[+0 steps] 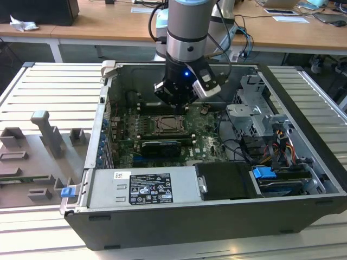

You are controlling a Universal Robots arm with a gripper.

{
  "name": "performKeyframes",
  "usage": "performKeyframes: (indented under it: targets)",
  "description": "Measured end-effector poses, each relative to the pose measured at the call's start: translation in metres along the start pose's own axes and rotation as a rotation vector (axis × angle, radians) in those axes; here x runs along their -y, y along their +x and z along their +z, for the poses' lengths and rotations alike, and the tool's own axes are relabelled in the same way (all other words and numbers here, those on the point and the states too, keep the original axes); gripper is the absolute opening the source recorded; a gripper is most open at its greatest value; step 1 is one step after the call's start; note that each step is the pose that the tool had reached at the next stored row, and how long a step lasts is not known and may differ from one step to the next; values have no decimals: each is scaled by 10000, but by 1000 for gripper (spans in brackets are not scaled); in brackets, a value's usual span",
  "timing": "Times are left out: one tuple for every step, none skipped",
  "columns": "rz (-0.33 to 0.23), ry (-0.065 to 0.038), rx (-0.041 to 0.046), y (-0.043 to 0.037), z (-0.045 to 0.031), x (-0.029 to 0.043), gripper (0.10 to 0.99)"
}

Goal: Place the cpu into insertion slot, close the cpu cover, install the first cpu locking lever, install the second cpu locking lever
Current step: 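Install the second cpu locking lever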

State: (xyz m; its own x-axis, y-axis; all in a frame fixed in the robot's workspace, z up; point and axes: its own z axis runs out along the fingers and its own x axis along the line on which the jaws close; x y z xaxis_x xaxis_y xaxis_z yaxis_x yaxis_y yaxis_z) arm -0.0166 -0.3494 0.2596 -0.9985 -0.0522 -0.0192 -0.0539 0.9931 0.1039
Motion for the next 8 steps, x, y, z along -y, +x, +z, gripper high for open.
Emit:
performKeyframes:
  targets:
    - [2, -10, -11, 1, 26, 15, 106]
    - [4, -9, -23, 3, 40, 26, 106]
    - [4, -10, -26, 3, 46, 37, 106]
    - [4, -10, -29, 3, 48, 46, 106]
    - [3, -11, -29, 4, 48, 52, 106]
    - [4, -11, -28, 4, 47, 62, 106]
    - [4, -11, -29, 5, 46, 82, 106]
    - [4, -11, -29, 6, 44, 98, 106]
